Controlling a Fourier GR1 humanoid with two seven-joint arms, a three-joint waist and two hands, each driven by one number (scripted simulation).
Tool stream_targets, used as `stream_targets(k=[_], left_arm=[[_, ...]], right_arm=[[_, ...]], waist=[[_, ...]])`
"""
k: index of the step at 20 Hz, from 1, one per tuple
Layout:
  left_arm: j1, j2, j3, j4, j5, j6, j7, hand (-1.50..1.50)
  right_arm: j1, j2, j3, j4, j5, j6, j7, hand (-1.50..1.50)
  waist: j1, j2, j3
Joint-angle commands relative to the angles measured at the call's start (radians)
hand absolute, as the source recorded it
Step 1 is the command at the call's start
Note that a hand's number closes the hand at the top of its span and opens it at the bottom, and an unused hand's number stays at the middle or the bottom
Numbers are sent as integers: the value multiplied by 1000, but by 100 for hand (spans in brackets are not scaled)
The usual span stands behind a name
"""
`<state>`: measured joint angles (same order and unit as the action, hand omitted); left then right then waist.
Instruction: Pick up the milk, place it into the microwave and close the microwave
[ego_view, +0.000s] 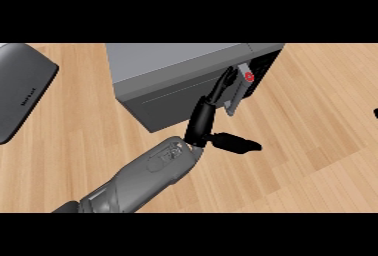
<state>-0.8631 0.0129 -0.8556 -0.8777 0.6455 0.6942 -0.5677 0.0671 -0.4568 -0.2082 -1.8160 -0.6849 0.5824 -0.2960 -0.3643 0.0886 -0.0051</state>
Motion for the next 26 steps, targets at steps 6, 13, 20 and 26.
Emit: stream_targets(k=[6,13,20,26], left_arm=[[-62,-12,15,60,68,15,-20,-150],[-70,-12,11,79,106,8,-62,-150],[-76,-12,-6,97,136,15,-90,-150],[-90,-12,-7,109,166,9,-106,-150]], right_arm=[[-33,-41,-21,16,-43,-1,34,-150],[-64,-62,-23,18,-69,-6,56,-150],[-75,-84,-28,28,-110,6,76,-150],[-91,-102,-28,33,-132,11,93,-150]], waist=[[-27,8,2],[-21,12,1],[-34,7,3],[-31,10,2]])
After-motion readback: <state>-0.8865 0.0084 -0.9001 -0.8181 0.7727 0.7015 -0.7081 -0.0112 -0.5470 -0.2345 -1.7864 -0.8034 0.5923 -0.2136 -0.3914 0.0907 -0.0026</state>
